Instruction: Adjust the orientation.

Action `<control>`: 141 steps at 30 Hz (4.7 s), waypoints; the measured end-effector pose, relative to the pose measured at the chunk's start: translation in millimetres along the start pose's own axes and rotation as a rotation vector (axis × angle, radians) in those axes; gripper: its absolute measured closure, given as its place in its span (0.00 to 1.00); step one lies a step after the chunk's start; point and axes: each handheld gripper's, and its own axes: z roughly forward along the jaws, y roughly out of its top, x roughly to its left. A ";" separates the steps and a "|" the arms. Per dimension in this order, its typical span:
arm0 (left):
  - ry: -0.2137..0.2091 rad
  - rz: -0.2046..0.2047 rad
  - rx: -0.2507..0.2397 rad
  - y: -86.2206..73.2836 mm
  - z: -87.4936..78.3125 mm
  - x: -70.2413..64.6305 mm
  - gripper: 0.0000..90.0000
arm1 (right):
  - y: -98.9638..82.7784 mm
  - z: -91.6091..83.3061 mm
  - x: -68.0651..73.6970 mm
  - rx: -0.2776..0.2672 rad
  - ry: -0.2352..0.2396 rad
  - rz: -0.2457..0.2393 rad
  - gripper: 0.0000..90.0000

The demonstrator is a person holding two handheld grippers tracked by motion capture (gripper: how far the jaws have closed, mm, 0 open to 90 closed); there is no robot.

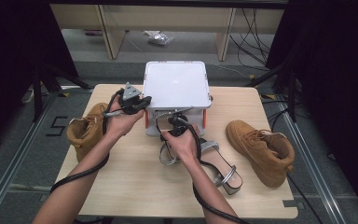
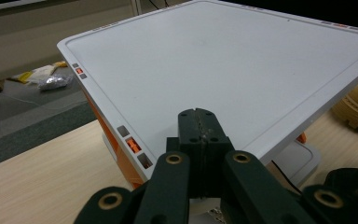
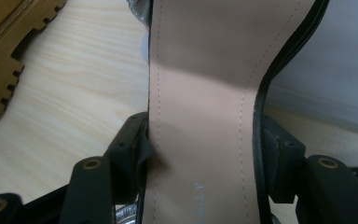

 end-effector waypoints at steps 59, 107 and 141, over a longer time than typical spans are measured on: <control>0.010 0.020 0.009 0.7 0.5 -1.3 1.00 | -34.0 -43.3 -7.5 -0.139 0.052 -0.005 0.51; 0.010 0.023 0.012 1.0 0.6 -2.4 1.00 | -62.6 -17.6 11.2 -0.116 0.034 -0.092 1.00; 0.006 0.025 0.007 0.5 0.7 -2.8 1.00 | -7.2 35.3 16.0 -0.246 -0.103 -0.184 1.00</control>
